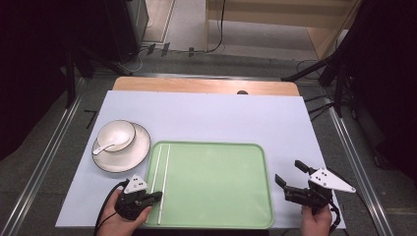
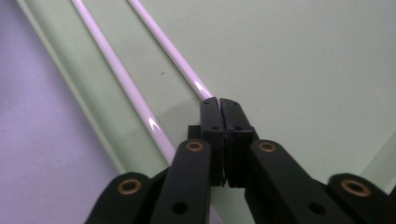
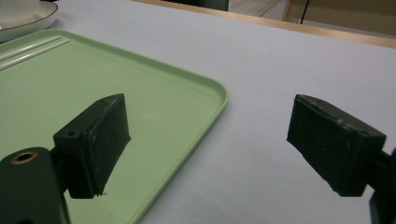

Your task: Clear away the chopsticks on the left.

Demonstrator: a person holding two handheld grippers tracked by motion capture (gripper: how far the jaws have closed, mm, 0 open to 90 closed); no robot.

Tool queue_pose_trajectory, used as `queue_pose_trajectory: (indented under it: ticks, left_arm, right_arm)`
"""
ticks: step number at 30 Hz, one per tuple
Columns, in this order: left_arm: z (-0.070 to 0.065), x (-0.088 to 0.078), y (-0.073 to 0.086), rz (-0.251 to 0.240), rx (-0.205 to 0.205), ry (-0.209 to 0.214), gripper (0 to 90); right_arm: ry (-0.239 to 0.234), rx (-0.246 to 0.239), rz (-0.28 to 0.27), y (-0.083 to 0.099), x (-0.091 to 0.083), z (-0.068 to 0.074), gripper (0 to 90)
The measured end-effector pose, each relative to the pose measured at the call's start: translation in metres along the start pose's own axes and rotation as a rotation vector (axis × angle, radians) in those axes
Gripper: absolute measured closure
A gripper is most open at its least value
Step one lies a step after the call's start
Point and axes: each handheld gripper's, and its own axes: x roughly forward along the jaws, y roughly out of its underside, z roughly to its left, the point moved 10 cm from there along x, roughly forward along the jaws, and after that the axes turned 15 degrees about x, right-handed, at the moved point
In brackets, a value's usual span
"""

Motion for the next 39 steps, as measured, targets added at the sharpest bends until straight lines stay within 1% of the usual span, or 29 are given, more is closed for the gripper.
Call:
queue_pose_trajectory:
  ticks: [3,4,5,6,7,8,9,10,11,12,13,14,15,16,17,18,19,20,21,22,24,26,27,30,33,37,39]
  left_arm:
    - [0.001,-0.003,-0.002,-0.04,-0.017,0.029,83.6]
    - [0.002,-0.004,-0.004,-0.054,-0.025,0.036,81.3]
    - [0.004,-0.006,-0.005,-0.071,-0.031,0.037,81.3]
    - [0.005,-0.007,-0.005,-0.079,-0.038,0.041,76.0]
    - [0.006,-0.009,-0.007,-0.095,-0.048,0.048,76.0]
    - [0.01,-0.012,-0.01,-0.146,-0.044,0.056,70.5]
    - [0.01,-0.012,-0.01,-0.146,-0.044,0.056,65.7]
    - [0.014,-0.013,-0.011,-0.178,-0.012,0.04,65.7]
    - [0.018,-0.014,-0.012,-0.205,0.019,0.019,58.0]
    - [0.022,-0.015,-0.011,-0.212,0.022,0.009,46.3]
    - [0.025,-0.016,-0.01,-0.213,0.025,0.004,41.1]
    - [0.028,-0.018,-0.01,-0.218,0.019,-0.001,41.1]
    - [0.03,-0.021,-0.01,-0.219,0.007,0.001,34.9]
    - [0.033,-0.024,-0.011,-0.231,-0.004,-0.001,29.1]
    - [0.036,-0.028,-0.012,-0.245,-0.013,0.003,18.6]
    - [0.037,-0.032,-0.014,-0.262,-0.022,0.008,13.5]
    - [0.039,-0.036,-0.014,-0.275,-0.013,0.009,13.5]
    - [0.04,-0.039,-0.014,-0.289,-0.001,0.017,2.2]
    - [0.041,-0.043,-0.014,-0.304,0.004,0.029,2.2]
    - [0.043,-0.047,-0.015,-0.327,-0.005,0.027,0.0]
    - [0.051,-0.053,-0.014,-0.352,-0.016,0.008,0.0]
    - [0.057,-0.058,-0.012,-0.361,-0.018,-0.015,0.0]
    - [0.06,-0.06,-0.01,-0.364,-0.014,-0.015,0.0]
    - [0.069,-0.064,-0.005,-0.371,-0.026,-0.041,0.0]
    - [0.077,-0.069,-0.001,-0.38,-0.033,-0.058,0.0]
    - [0.083,-0.073,0.002,-0.384,-0.027,-0.079,0.0]
    - [0.085,-0.075,0.003,-0.39,-0.031,-0.083,0.0]
  right_arm:
    - [-0.002,-0.003,-0.002,0.0,0.0,0.0,13.1]
    - [-0.001,0.001,-0.002,0.0,-0.001,0.0,13.2]
    - [-0.001,0.001,-0.002,0.0,-0.001,0.0,13.2]
    - [-0.001,0.003,-0.003,0.0,-0.001,-0.001,13.1]
    - [-0.001,0.003,-0.003,0.0,-0.001,-0.001,13.1]
    - [0.0,0.0,-0.006,-0.001,-0.001,-0.002,13.1]
    - [0.0,0.001,-0.006,-0.001,-0.001,-0.002,13.1]
    - [0.0,0.001,-0.006,-0.001,-0.001,-0.002,13.2]
    - [0.0,0.004,-0.005,-0.001,-0.001,-0.002,13.2]
    - [0.001,0.005,-0.004,-0.001,-0.002,-0.003,13.1]
    - [0.001,0.004,-0.005,-0.001,-0.002,-0.003,13.1]
    - [0.001,0.004,-0.005,-0.001,-0.002,-0.003,13.1]
    - [0.002,0.004,-0.004,0.0,-0.002,-0.003,13.1]
    - [0.002,0.004,-0.004,0.0,-0.002,-0.003,13.2]
    - [0.003,0.003,-0.004,0.0,-0.002,-0.003,13.2]
    - [0.003,0.003,-0.004,0.0,-0.002,-0.003,13.1]
    - [0.003,0.003,-0.004,0.0,-0.002,-0.003,13.1]
    - [0.003,0.002,-0.005,-0.001,-0.002,-0.003,13.1]
    - [0.003,0.002,-0.005,-0.001,-0.002,-0.003,13.1]
    - [0.003,0.002,-0.005,-0.001,-0.002,-0.003,13.1]
    - [0.005,0.002,-0.005,-0.001,-0.002,-0.004,13.1]
    - [0.005,0.002,-0.006,-0.001,-0.002,-0.004,13.2]
    - [0.004,0.004,-0.006,-0.001,-0.002,-0.004,13.1]
    - [0.007,0.005,-0.006,-0.001,-0.002,-0.004,13.1]
    - [0.01,0.01,-0.009,-0.001,-0.003,-0.005,13.1]
    - [0.01,0.01,-0.011,-0.001,-0.003,-0.006,13.1]
    - [0.011,0.011,-0.012,-0.001,-0.003,-0.006,13.1]
